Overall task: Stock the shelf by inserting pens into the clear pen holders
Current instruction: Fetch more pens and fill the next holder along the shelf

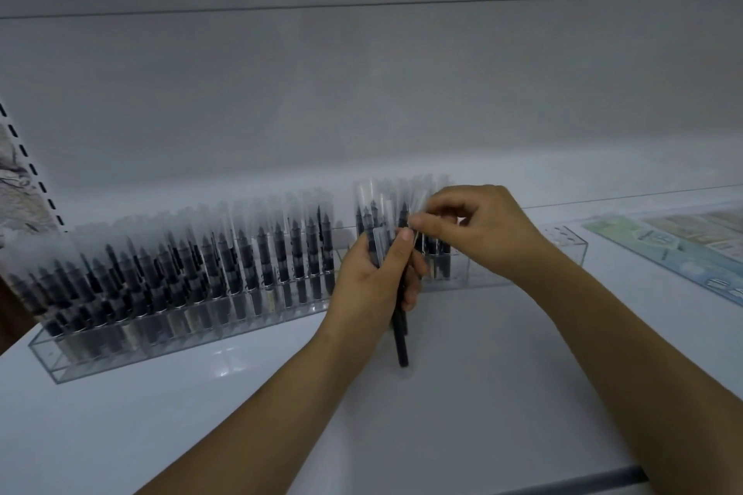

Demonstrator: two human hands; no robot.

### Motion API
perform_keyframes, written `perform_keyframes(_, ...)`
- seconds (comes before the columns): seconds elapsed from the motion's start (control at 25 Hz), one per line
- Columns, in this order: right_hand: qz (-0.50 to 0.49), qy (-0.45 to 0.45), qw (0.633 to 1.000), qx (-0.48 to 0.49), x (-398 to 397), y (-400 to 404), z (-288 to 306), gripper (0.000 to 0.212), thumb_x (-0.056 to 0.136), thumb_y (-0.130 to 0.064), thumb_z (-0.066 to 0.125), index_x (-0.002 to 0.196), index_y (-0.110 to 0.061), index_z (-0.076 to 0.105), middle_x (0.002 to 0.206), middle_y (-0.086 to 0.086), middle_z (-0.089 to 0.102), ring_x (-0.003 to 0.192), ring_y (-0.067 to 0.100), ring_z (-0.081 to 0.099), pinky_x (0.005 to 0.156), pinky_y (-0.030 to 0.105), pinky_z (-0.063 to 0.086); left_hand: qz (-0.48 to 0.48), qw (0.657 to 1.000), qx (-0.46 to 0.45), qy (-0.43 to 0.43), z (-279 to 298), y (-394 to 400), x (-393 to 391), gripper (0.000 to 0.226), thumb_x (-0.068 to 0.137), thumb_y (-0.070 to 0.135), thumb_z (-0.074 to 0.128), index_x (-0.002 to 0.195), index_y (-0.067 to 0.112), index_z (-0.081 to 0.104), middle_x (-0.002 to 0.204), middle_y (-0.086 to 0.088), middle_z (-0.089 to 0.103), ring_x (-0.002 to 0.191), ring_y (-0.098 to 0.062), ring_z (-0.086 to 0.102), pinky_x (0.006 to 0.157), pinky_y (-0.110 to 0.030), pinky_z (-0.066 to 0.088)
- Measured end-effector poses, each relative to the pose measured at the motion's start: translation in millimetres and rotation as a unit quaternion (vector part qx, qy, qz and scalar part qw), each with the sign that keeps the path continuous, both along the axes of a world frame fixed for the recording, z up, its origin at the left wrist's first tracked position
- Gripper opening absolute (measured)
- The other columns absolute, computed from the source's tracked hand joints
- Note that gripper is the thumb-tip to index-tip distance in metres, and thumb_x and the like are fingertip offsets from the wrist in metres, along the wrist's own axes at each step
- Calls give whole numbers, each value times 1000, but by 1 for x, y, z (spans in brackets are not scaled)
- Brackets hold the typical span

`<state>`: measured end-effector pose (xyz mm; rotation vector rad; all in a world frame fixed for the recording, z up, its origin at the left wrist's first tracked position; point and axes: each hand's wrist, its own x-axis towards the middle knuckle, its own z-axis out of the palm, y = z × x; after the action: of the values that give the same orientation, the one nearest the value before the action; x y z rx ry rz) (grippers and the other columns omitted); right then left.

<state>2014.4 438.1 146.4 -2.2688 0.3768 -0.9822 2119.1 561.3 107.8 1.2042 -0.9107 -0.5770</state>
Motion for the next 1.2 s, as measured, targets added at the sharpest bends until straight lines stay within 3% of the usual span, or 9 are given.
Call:
perform_keyframes(0.12, 2, -42, 999, 17, 6, -2, -4, 22, 87, -39, 68, 81, -18, 73, 71, 0, 66, 62, 19, 55, 58, 24, 46, -7, 1000, 3, 6, 0, -2, -1, 26, 100, 30, 50, 99, 5, 57, 71, -9, 65, 50, -19, 55, 47, -29, 49)
perform_keyframes(0.24, -69, -283, 947, 136, -5, -11, 6, 21, 99, -26, 56, 82, -17, 64, 68, 0, 63, 53, 13, 53, 50, 25, 44, -3, 999, 10, 33, 0, -3, 0, 29, 100, 29, 50, 98, 1, 58, 68, -7, 66, 52, -19, 62, 54, -33, 58)
perform_keyframes(0.32, -143, -386, 905, 107, -13, -20, 9, 22, 103, -28, 49, 85, -18, 57, 72, 1, 64, 54, 19, 60, 52, 30, 48, 10, 1000, 27, 8, -1, -2, 1, 31, 98, 35, 52, 95, 4, 57, 64, -4, 63, 49, -17, 57, 52, -32, 56)
perform_keyframes(0.56, -193, -169, 967, 8, 1, -38, -8, 21, 104, -28, 46, 96, -13, 58, 78, 1, 68, 57, 9, 65, 56, 21, 55, -27, 999, 16, 28, -1, -1, 1, 32, 92, 42, 56, 91, 10, 51, 57, 1, 42, 46, -13, 34, 42, -25, 35)
perform_keyframes(0.76, -180, 8, 982, -61, 6, -46, -18, 21, 103, -23, 47, 91, -12, 61, 71, -2, 65, 54, 2, 59, 53, 4, 41, -46, 997, -21, 59, -1, 1, 3, 49, 84, 56, 48, 93, 9, 53, 56, 1, 39, 44, -11, 28, 40, -23, 23)
perform_keyframes(0.8, -176, 25, 981, -75, 7, -44, -18, 20, 103, -21, 47, 91, -13, 62, 70, -3, 64, 54, -1, 58, 53, 4, 39, -45, 997, -23, 63, -1, 1, 3, 49, 85, 57, 47, 93, 9, 53, 56, 1, 39, 44, -11, 28, 41, -23, 22)
perform_keyframes(0.92, -180, -47, 980, -70, 5, -43, -15, 22, 103, -28, 48, 89, -15, 60, 71, -8, 65, 60, -2, 61, 58, 6, 43, -32, 998, -8, 61, 0, 1, 5, 41, 92, 51, 49, 91, 10, 51, 57, 0, 40, 45, -11, 29, 42, -24, 22)
perform_keyframes(1.08, -168, 60, 981, -71, 4, -47, -18, 22, 100, -27, 47, 86, -21, 62, 78, -3, 69, 72, 16, 67, 72, 36, 56, -23, 996, 17, 80, -1, 0, 6, 21, 103, 26, 44, 88, 12, 46, 59, -1, 40, 45, -11, 28, 41, -23, 22)
perform_keyframes(1.2, -156, 44, 985, -67, 0, -45, -14, 21, 100, -27, 52, 84, -20, 63, 74, -6, 67, 64, 5, 66, 70, 24, 54, -19, 996, 23, 86, -2, -2, 8, 18, 101, 17, 41, 83, 12, 40, 58, -1, 41, 44, -11, 28, 39, -22, 23)
